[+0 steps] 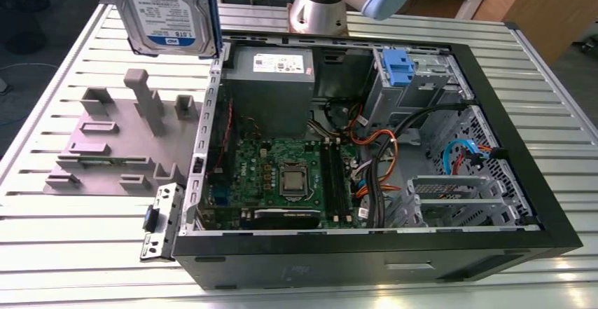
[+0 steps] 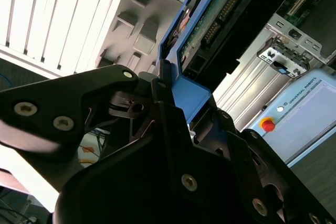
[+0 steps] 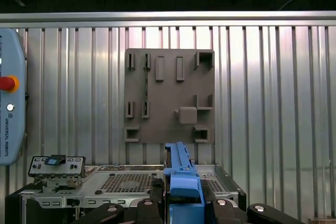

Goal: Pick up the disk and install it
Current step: 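Pick up the disk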

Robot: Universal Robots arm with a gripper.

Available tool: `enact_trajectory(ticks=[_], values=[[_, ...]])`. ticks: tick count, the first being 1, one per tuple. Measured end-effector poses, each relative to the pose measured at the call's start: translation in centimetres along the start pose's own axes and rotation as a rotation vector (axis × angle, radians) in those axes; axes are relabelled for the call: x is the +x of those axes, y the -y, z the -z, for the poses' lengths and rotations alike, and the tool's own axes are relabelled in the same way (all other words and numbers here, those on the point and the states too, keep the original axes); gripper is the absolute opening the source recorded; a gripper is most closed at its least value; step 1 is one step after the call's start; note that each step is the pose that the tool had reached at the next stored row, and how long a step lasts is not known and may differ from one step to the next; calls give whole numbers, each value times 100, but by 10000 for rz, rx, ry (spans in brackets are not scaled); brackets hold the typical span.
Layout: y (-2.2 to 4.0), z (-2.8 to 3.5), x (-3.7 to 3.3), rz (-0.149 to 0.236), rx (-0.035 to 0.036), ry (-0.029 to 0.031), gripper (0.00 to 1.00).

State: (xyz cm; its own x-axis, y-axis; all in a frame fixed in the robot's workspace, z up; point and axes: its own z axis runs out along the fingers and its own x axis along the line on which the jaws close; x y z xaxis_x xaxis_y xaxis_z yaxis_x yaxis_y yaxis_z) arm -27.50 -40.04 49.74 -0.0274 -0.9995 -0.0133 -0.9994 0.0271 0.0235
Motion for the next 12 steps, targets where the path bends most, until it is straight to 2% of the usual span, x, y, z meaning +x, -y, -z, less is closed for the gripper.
enact_trajectory(ticks=[12], values=[[125, 2, -4, 0, 0, 0, 36]])
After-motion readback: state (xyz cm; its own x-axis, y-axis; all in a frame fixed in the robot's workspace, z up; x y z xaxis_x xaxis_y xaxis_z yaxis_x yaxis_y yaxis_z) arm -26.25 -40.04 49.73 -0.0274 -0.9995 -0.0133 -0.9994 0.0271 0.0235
